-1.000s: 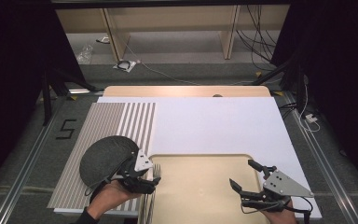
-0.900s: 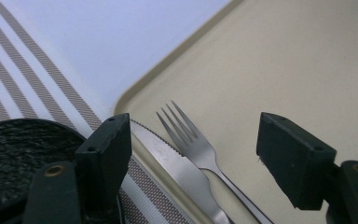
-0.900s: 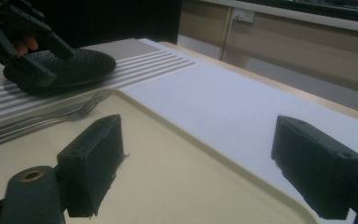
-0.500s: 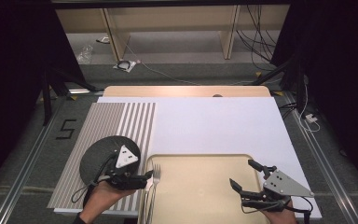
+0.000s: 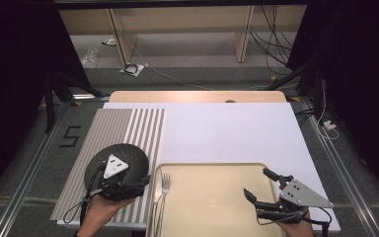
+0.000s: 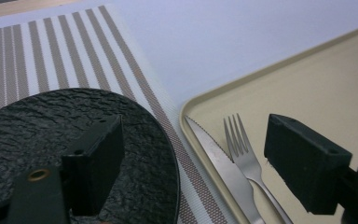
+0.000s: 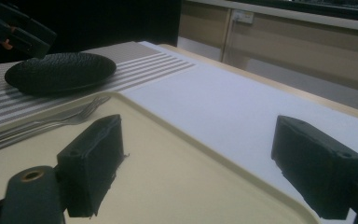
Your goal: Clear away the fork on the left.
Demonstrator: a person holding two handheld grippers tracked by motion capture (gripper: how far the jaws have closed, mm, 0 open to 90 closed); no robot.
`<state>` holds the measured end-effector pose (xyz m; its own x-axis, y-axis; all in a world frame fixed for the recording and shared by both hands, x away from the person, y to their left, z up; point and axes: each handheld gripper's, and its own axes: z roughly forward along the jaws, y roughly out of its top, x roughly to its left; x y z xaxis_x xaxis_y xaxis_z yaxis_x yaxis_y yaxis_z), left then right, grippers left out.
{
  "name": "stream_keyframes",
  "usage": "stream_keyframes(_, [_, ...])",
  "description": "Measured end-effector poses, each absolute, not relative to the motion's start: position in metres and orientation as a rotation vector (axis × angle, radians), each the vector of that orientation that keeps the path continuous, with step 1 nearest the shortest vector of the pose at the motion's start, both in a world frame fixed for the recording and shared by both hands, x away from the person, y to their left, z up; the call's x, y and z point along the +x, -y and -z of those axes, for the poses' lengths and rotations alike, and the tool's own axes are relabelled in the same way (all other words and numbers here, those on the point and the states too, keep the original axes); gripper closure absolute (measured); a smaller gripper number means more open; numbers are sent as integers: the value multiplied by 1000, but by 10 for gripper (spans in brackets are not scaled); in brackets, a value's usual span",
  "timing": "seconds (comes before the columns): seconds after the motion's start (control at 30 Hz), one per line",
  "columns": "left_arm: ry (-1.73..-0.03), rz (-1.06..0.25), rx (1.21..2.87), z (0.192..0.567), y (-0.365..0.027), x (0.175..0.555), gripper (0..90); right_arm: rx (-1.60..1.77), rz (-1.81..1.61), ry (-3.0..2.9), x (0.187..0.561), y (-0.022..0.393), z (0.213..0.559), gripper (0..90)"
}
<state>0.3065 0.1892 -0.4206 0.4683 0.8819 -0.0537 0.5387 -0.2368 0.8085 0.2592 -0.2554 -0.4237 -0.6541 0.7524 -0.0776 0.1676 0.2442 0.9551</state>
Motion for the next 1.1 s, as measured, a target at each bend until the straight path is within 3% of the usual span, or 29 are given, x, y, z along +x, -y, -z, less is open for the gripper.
stream_keyframes(1.1, [-1476,-636,1608,428,-239,295,183,842,-1436,-1988,261,257,425,175])
